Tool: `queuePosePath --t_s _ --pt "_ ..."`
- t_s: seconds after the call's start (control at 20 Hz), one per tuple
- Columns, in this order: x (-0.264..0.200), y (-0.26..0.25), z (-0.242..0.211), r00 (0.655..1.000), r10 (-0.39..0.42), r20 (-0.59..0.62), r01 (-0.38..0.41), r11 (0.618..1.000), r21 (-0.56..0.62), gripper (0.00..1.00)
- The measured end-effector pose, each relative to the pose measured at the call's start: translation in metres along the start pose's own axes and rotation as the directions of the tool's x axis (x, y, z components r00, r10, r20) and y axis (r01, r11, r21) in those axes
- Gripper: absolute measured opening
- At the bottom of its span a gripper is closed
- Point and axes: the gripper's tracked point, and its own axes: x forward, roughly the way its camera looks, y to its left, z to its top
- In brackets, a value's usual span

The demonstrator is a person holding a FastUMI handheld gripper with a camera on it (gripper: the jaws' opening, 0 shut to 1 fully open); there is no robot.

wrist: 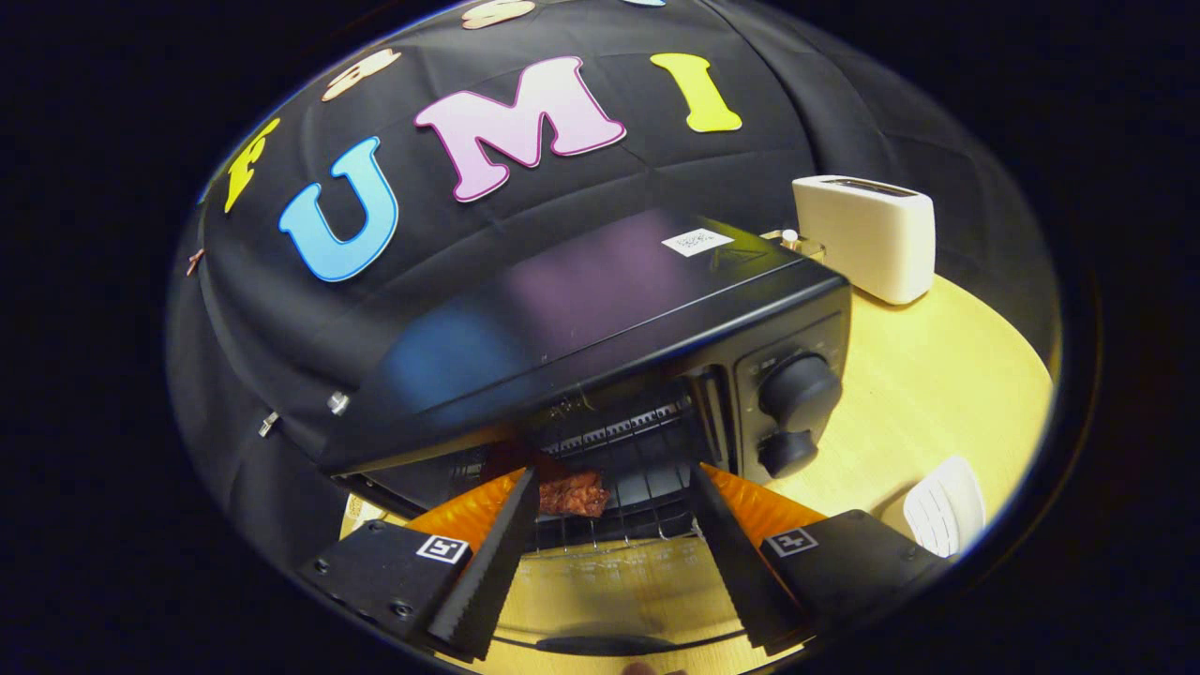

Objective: Open the toaster oven, put the food inside, and close the toaster oven door.

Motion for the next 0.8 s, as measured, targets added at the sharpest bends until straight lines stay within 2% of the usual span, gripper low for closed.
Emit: queuePosePath --t_s 0.3,0.65,0.8 --pt "-0.046 -0.008 -0.002 0.999 -0.023 -0.029 0.021 0.997 -0.075 0.98" --pt "-0.096 -0.005 -0.05 0.991 -0.041 -0.129 0.003 0.96 -0.279 0.98" --pt "-0.104 0.0 -0.079 0.983 -0.04 -0.177 -0.017 0.951 -0.31 0.99"
